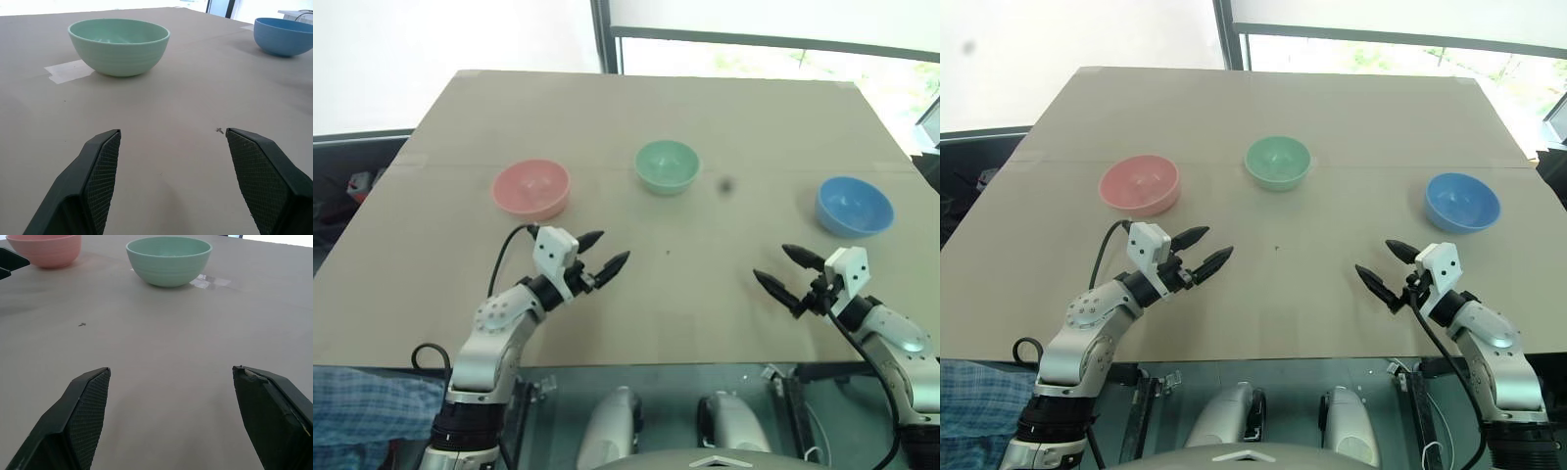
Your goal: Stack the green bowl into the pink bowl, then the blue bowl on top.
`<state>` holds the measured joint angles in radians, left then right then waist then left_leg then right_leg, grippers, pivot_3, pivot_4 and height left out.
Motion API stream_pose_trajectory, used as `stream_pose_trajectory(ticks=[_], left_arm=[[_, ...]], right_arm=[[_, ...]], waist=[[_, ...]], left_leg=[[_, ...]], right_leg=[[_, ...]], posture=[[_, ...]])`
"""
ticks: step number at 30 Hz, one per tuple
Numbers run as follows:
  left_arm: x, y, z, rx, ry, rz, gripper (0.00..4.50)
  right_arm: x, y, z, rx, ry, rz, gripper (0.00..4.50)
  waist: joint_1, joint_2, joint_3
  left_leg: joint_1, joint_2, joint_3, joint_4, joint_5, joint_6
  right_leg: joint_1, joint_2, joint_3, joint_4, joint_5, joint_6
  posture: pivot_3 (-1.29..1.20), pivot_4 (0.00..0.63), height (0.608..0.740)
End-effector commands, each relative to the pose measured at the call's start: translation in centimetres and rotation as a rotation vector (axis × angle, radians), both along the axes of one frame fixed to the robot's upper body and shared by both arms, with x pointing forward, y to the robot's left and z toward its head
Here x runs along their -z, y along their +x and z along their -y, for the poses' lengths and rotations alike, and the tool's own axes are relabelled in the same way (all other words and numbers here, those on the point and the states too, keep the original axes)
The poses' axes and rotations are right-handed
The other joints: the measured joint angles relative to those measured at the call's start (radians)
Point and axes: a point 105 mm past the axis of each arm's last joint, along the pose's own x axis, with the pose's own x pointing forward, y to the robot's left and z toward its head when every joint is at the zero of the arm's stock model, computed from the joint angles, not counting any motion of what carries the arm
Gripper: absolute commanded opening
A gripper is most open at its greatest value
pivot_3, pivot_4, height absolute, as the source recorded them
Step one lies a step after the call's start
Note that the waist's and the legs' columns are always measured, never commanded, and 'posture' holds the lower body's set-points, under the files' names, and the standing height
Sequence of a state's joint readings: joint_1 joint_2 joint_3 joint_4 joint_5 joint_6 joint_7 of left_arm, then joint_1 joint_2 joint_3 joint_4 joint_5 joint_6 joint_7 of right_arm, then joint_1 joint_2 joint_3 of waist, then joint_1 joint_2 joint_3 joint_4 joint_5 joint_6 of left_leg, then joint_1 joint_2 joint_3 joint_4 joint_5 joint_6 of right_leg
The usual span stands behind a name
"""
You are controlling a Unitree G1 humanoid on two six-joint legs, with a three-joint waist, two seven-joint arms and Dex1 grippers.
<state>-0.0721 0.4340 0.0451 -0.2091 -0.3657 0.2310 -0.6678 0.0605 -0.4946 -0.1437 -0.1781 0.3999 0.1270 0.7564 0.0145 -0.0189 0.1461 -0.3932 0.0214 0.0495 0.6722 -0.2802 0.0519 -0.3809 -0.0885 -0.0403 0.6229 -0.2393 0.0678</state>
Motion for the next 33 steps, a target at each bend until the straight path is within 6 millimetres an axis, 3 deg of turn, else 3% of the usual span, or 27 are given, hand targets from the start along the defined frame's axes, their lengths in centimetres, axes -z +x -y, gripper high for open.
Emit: stream_pose_trajectory(ticks=[1, 24, 29, 33], left_arm=[[-1.4, -0.3, 0.2, 0.0, -0.01, 0.059, 3.63], [-1.3, -0.3, 0.3, -0.002, -0.019, 0.058, 3.63], [-0.4, -0.1, 0.3, -0.011, 0.019, 0.04, 3.63], [0.8, 1.2, -0.7, -0.106, 0.095, -0.014, 3.63]], right_arm=[[-1.3, 0.0, 0.3, -0.012, -0.002, 0.051, 4.2], [-1.8, -0.5, 0.2, -0.077, -0.004, 0.059, 4.2], [-3.6, -1.1, -1.3, -0.159, 0.027, 0.089, 4.2], [-6.5, -1.9, -3.2, -0.258, 0.077, 0.107, 4.2]], waist=[[0.0, 0.0, 0.0], [0.0, 0.0, 0.0], [0.0, 0.0, 0.0], [0.0, 0.0, 0.0]], left_leg=[[0.0, 0.0, 0.0, 0.0, 0.0, 0.0], [0.0, 0.0, 0.0, 0.0, 0.0, 0.0], [0.0, 0.0, 0.0, 0.0, 0.0, 0.0], [0.0, 0.0, 0.0, 0.0, 0.0, 0.0]], right_leg=[[0.0, 0.0, 0.0, 0.0, 0.0, 0.0], [0.0, 0.0, 0.0, 0.0, 0.0, 0.0], [0.0, 0.0, 0.0, 0.0, 0.0, 0.0], [0.0, 0.0, 0.0, 0.0, 0.0, 0.0]], posture=[[0.0, 0.15, 0.74], [0.0, 0.15, 0.74], [0.0, 0.15, 0.74], [0.0, 0.15, 0.74]])
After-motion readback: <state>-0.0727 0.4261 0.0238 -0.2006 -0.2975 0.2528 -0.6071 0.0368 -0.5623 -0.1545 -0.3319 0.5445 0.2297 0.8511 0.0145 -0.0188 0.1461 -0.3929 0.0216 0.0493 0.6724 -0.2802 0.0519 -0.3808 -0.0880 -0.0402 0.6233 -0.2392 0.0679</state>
